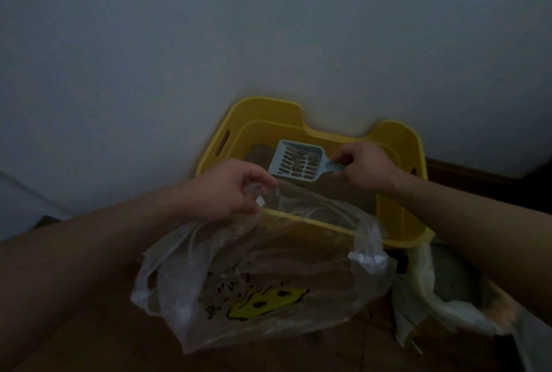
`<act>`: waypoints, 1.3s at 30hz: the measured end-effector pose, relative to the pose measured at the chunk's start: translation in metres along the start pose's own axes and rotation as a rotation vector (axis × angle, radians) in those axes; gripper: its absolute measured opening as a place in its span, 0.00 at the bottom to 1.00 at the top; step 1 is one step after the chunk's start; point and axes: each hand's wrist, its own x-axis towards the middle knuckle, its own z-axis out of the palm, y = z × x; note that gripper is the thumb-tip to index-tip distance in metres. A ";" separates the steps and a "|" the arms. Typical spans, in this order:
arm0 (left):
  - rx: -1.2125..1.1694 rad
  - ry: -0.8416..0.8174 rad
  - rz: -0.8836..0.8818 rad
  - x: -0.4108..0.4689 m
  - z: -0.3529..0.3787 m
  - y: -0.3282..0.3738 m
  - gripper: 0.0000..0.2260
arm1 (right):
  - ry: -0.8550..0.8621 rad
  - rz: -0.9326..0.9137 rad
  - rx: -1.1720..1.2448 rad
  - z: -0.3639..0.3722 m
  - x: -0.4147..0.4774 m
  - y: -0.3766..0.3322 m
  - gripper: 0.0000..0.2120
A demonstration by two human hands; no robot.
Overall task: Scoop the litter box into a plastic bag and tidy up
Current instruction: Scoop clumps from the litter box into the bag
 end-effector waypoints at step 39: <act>-0.016 -0.039 -0.078 -0.017 -0.015 -0.011 0.20 | 0.100 -1.160 -0.647 0.019 -0.112 -0.045 0.05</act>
